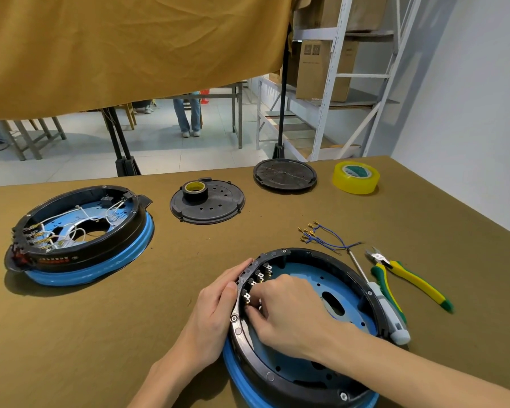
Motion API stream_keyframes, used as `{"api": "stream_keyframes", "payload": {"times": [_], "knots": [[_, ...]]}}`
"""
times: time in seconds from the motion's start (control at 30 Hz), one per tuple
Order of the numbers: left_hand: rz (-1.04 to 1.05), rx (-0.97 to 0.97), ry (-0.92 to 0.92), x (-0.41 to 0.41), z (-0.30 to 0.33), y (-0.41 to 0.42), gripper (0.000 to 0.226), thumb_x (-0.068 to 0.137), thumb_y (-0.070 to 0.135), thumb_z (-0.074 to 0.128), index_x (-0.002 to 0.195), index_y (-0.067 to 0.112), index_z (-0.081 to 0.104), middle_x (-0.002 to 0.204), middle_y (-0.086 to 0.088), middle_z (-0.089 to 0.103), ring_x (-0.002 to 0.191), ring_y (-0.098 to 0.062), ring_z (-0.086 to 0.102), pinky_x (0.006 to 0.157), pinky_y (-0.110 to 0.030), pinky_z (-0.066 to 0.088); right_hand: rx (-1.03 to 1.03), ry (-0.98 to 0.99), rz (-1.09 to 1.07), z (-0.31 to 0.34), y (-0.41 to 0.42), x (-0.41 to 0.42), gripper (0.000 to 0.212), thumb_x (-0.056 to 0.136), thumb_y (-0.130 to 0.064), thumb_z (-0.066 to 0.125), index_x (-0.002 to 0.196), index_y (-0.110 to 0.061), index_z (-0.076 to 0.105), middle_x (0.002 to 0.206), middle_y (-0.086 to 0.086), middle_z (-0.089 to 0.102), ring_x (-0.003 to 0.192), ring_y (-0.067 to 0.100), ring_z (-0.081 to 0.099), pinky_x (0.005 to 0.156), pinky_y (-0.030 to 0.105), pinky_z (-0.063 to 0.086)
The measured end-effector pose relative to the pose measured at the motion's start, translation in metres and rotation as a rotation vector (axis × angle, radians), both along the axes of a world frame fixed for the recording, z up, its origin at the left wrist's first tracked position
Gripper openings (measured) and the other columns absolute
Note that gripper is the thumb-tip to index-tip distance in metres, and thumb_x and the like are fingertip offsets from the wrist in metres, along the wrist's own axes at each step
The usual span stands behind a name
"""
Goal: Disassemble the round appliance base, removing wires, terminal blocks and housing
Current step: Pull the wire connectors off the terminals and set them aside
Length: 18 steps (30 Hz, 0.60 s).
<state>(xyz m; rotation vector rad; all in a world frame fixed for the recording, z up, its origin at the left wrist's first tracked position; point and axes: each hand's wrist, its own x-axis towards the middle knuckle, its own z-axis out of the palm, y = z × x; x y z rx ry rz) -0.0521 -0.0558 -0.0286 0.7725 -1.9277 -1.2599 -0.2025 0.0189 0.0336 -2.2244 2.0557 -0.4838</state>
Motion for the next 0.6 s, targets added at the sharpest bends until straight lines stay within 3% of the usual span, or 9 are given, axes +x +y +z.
{"api": "stream_keyframes", "payload": {"times": [0.23,0.4,0.6], "knots": [[0.005,-0.012,-0.012,0.0,0.0,0.0,0.056,0.102,0.049,0.032,0.152,0.029,0.048,0.15,0.017,0.056,0.143,-0.005,0.047,0.121,-0.044,0.036,-0.005,-0.017,-0.013,-0.001,0.001,-0.002,0.028,0.088,-0.041,0.052,0.079,-0.019,0.067,0.067,-0.004,0.063,0.069,0.016,0.058,0.069,0.036,0.053],[0.005,-0.013,0.001,-0.001,-0.001,0.0,0.055,0.102,0.048,0.032,0.151,0.028,0.049,0.149,0.017,0.057,0.142,-0.005,0.048,0.121,-0.043,0.036,-0.02,-0.136,0.025,-0.001,0.007,-0.006,0.026,0.088,-0.044,0.057,0.081,-0.024,0.072,0.059,-0.011,0.057,0.062,0.01,0.056,0.068,0.033,0.054],[-0.003,-0.015,0.025,-0.001,-0.001,-0.001,0.051,0.103,0.047,0.034,0.148,0.034,0.053,0.146,0.017,0.06,0.14,-0.007,0.051,0.119,-0.04,0.038,-0.146,-0.377,0.033,0.007,0.014,-0.012,0.017,0.09,-0.036,0.066,0.077,-0.026,0.066,0.051,-0.013,0.049,0.055,0.012,0.051,0.057,0.02,0.035]]}}
